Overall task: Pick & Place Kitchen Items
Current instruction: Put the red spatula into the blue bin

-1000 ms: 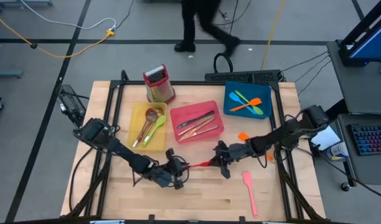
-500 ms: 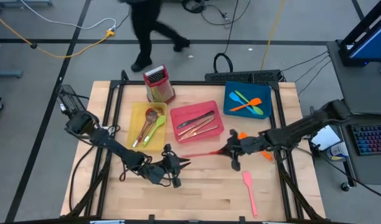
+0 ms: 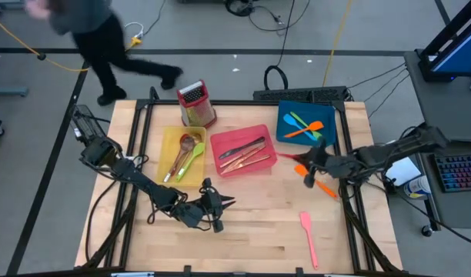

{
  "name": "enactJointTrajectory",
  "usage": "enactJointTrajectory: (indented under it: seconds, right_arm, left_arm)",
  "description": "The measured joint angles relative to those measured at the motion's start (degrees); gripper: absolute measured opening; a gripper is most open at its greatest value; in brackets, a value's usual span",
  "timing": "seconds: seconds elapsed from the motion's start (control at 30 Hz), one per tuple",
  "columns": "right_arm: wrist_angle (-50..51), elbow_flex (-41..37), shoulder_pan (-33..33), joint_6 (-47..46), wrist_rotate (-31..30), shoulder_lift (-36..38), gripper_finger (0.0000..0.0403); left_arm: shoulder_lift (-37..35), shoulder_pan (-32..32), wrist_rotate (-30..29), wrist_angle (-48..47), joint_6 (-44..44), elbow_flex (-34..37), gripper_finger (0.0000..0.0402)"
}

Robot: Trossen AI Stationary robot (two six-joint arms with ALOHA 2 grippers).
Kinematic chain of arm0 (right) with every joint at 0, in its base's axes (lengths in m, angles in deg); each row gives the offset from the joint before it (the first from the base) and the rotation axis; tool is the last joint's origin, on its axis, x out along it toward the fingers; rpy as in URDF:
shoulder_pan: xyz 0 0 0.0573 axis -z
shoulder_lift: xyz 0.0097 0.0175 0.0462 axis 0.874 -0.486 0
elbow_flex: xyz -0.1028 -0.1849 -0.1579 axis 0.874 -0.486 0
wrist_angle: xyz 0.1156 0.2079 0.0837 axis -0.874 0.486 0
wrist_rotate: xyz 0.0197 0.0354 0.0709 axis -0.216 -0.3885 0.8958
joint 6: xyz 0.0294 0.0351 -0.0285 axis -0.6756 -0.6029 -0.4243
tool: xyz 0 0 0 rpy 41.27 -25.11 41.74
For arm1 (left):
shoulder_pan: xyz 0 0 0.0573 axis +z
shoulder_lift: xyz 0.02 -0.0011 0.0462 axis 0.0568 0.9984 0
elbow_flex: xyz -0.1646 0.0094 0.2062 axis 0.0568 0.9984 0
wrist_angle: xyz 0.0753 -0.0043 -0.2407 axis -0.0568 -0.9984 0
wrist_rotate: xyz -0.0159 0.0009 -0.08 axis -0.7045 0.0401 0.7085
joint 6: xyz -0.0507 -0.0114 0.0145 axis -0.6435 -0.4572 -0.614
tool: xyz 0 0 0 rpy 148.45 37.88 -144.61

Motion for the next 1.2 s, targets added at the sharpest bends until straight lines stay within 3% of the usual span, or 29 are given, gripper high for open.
enactJointTrajectory:
  seconds: [0.13,0.4,0.7,0.97,1.2]
  right_arm:
    - [6.8,0.0,2.4,-0.3,-4.5,4.8,0.0019]
    - [17.3,0.0,11.5,-4.7,-4.5,7.8,0.0019]
    - [19.0,0.0,22.9,-7.1,-4.1,7.5,0.002]
    - [21.7,-1.2,32.1,-8.1,8.9,5.4,0.002]
    - [6.6,-6.7,37.8,-0.8,16.8,1.4,0.002]
  left_arm:
    - [0.0,0.0,0.0,0.0,0.0,0.0,0.0056]
    - [0.0,0.1,0.0,-0.1,0.0,0.0,0.0056]
    - [0.0,0.1,0.1,-0.1,0.0,0.0,0.0056]
    - [0.0,0.1,0.1,-0.1,0.1,0.0,0.0056]
    - [0.0,0.1,0.1,-0.1,-2.1,0.0,0.0056]
